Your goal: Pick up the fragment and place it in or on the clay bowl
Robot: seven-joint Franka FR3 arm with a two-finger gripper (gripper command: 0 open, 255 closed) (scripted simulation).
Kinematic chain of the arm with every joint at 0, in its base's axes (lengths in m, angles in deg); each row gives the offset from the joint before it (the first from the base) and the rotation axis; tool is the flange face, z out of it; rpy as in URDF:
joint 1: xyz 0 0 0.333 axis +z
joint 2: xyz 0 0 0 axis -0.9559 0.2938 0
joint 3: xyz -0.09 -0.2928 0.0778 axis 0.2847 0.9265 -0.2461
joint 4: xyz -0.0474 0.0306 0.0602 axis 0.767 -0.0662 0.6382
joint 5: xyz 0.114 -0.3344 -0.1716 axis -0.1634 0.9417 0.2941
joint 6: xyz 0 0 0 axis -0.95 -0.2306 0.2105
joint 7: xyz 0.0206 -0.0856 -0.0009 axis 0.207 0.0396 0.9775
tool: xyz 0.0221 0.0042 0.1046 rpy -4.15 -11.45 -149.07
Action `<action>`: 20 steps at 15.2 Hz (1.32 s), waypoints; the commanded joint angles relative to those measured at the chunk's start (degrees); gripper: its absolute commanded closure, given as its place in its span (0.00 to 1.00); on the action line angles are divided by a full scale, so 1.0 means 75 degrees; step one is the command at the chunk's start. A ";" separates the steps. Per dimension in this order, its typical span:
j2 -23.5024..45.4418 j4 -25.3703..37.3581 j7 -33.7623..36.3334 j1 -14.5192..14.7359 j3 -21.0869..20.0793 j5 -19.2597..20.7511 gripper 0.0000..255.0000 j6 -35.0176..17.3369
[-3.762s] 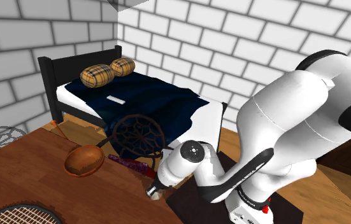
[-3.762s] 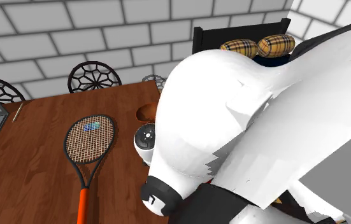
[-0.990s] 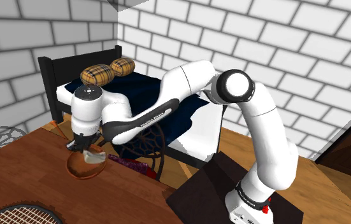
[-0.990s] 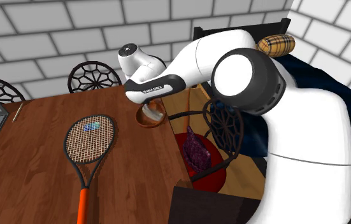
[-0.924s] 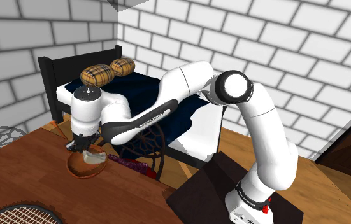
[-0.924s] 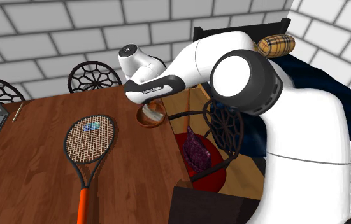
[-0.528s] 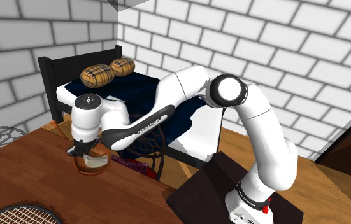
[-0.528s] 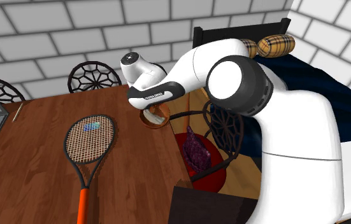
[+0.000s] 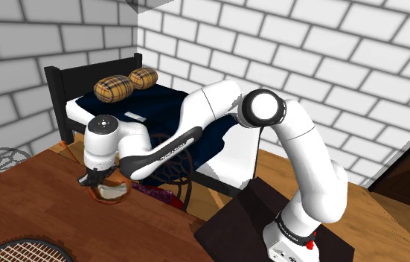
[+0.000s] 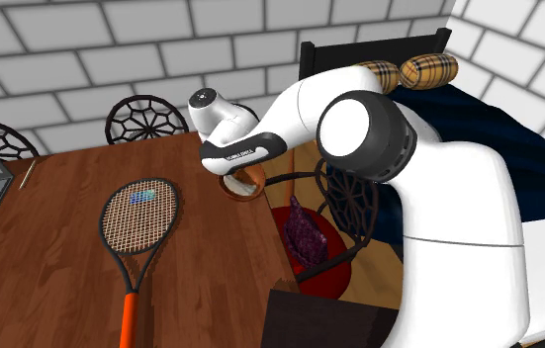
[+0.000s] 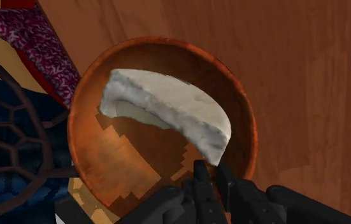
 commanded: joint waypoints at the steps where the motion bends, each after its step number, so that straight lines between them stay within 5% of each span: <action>1: 0.0008 -0.0012 -0.0003 -0.0012 0.0013 -0.0001 1.00 0.0007; 2: 0.0008 -0.0012 -0.0003 -0.0012 0.0013 0.0000 1.00 0.0007; 3: 0.0008 -0.0011 -0.0004 -0.0011 0.0012 -0.0001 0.00 0.0008; 20: -0.0756 -0.0501 -0.0090 -0.0332 -0.0430 -0.0406 0.00 0.0330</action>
